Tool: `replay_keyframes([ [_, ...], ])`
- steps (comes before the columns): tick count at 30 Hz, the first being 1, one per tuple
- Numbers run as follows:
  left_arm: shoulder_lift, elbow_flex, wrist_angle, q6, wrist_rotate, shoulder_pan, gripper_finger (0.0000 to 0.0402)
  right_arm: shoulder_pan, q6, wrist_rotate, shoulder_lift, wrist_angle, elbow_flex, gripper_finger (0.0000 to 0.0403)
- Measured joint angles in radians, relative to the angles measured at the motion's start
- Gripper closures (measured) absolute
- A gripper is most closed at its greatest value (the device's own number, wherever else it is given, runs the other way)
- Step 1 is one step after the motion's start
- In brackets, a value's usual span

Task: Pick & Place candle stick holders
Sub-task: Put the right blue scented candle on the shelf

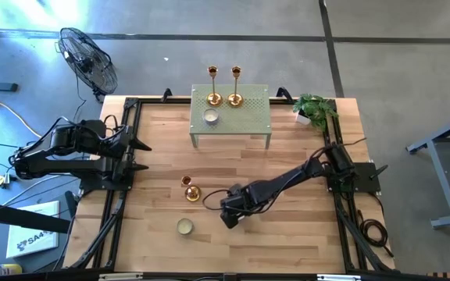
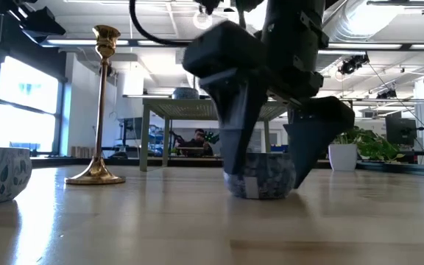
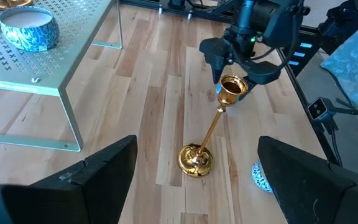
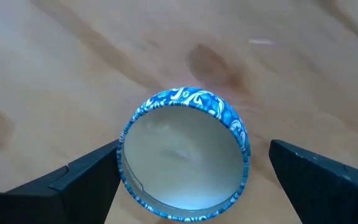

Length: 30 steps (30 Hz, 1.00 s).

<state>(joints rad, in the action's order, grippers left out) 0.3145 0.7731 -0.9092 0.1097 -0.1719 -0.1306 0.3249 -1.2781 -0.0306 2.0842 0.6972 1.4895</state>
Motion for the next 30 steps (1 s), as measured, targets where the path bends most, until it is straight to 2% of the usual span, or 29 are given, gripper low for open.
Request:
replay_keyframes([
  [10,0.000,0.000,-0.010,0.000,0.000,0.000,0.0073,-0.005,-0.023,-0.003,0.000,0.147,0.000,0.0013],
  [30,0.000,0.000,-0.010,0.053,0.006,0.000,0.0073,-0.027,-0.009,-0.005,0.000,0.147,0.002,0.0013],
])
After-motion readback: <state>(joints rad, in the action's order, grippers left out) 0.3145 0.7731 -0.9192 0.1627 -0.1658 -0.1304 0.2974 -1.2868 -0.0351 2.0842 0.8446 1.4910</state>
